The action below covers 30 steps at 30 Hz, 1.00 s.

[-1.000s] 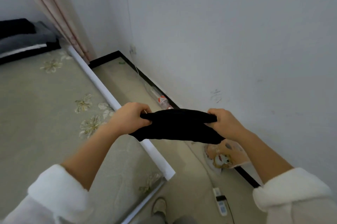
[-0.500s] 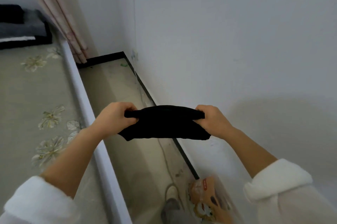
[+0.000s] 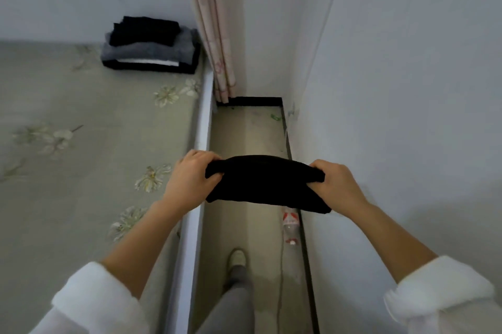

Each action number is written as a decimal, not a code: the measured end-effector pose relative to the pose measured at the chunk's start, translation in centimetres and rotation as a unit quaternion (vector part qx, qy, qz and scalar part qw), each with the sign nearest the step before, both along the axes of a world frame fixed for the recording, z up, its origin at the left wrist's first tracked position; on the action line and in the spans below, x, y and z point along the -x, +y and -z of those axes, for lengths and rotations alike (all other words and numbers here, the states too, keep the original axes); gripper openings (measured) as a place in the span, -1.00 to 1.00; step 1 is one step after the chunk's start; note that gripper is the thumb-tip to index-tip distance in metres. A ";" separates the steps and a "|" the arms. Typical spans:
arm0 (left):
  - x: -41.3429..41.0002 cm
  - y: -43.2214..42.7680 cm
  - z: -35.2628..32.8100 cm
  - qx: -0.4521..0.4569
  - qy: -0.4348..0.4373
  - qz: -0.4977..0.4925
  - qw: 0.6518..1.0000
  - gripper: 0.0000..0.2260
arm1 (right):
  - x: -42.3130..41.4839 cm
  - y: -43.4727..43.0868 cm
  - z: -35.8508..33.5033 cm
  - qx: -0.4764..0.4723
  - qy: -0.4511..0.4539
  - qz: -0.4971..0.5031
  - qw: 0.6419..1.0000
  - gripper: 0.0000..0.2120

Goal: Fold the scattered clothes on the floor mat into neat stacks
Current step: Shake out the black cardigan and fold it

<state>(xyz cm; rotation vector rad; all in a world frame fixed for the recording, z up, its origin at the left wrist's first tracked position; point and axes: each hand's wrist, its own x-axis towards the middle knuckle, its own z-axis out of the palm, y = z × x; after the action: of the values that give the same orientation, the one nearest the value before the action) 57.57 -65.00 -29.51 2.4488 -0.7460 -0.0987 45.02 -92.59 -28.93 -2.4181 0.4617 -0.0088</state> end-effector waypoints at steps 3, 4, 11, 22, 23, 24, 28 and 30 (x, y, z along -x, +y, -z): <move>-6.1 0.6 0.1 -0.022 -0.010 -0.024 0.999 -0.85 | -8.1 -0.7 0.6 -0.012 -0.003 -0.045 0.999 -0.92; -8.3 0.8 0.0 -0.029 -0.017 -0.030 0.999 -0.85 | -11.0 -0.9 0.7 -0.013 -0.002 -0.056 0.998 -0.91; -23.6 0.9 -1.7 -0.044 -0.034 -0.083 0.995 -0.84 | -29.7 -1.1 -0.7 -0.015 -0.008 -0.111 0.994 -0.93; -44.5 -0.1 -1.5 -0.065 -0.046 -0.168 0.983 -0.79 | -54.3 -2.2 -1.1 -0.009 -0.008 -0.173 0.985 -0.91; -46.3 -0.2 -1.3 -0.061 -0.046 -0.179 0.981 -0.79 | -56.7 -2.4 -1.0 -0.013 -0.004 -0.184 0.983 -0.88; -48.2 -0.4 -1.2 -0.060 -0.047 -0.191 0.979 -0.79 | -59.1 -2.6 -1.0 -0.016 -0.003 -0.197 0.980 -0.85; -55.7 -1.5 -1.6 -0.072 -0.052 -0.246 0.965 -0.78 | -69.0 -3.1 -2.1 -0.005 -0.005 -0.239 0.971 -0.80; -59.4 -1.6 -2.0 -0.078 -0.076 -0.284 0.952 -0.78 | -73.8 -2.9 -3.0 -0.007 -0.014 -0.254 0.967 -0.81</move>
<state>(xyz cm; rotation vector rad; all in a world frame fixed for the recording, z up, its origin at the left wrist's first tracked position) 116.97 -66.63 -27.51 2.7466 -0.0678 0.2644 118.81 -95.47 -25.97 -2.4511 -0.1809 0.1825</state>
